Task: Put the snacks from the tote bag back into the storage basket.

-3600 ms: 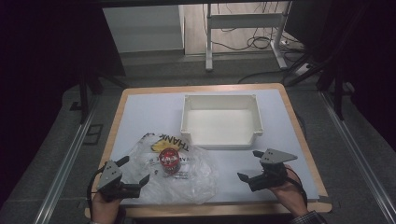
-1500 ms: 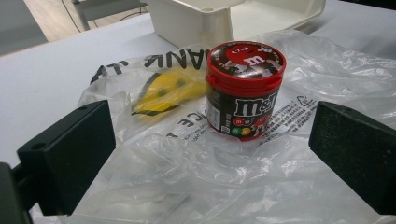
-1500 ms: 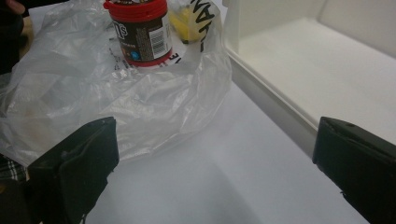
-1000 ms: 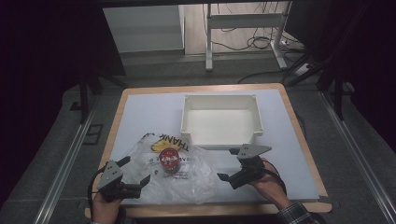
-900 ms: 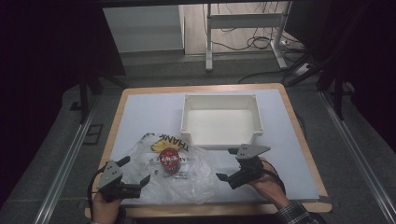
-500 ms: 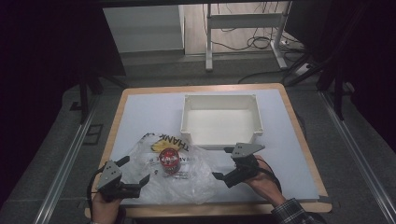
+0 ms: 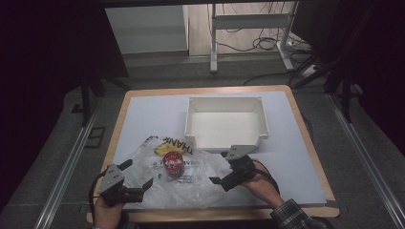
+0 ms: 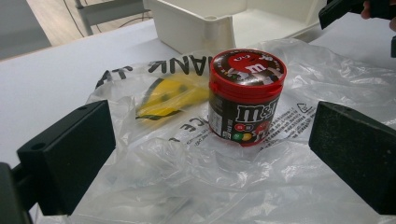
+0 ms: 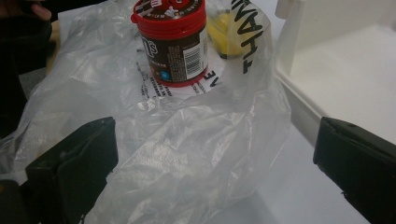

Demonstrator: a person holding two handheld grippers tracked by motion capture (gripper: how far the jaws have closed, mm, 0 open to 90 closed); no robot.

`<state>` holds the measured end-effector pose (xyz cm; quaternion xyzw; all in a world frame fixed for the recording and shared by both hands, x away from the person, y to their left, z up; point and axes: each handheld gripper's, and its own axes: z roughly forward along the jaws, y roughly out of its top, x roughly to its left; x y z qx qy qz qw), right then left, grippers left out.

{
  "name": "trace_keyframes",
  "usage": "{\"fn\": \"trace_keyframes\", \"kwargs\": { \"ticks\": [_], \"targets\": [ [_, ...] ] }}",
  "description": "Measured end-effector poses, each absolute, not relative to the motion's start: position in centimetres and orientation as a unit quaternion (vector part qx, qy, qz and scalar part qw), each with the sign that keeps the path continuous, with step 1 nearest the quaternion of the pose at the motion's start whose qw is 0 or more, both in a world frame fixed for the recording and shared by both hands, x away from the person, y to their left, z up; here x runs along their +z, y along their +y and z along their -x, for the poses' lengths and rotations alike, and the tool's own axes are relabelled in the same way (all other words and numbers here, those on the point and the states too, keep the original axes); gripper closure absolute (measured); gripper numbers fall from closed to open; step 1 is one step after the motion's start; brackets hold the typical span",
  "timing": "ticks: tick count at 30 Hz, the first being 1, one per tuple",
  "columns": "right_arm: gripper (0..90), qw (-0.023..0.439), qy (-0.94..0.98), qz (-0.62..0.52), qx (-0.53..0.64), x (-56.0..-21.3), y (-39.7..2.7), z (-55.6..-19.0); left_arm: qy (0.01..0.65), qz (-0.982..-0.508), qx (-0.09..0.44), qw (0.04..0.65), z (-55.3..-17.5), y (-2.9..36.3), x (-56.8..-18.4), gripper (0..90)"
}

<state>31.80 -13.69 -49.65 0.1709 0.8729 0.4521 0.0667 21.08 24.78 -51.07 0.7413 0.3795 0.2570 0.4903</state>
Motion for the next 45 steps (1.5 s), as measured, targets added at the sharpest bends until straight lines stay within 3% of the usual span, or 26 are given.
{"fn": "trace_keyframes", "kwargs": {
  "ticks": [21,45],
  "targets": [
    [0.2,0.034,0.869,-0.162,0.467,-50.2,-11.0,-32.3,0.374,-0.747,0.257,0.487,-21.1,24.5,-51.1,0.6],
    [0.2,0.029,0.865,-0.149,0.477,-50.7,-8.1,-32.8,0.367,-0.752,0.248,0.489,-21.1,24.2,-50.9,0.7]
  ]
}}
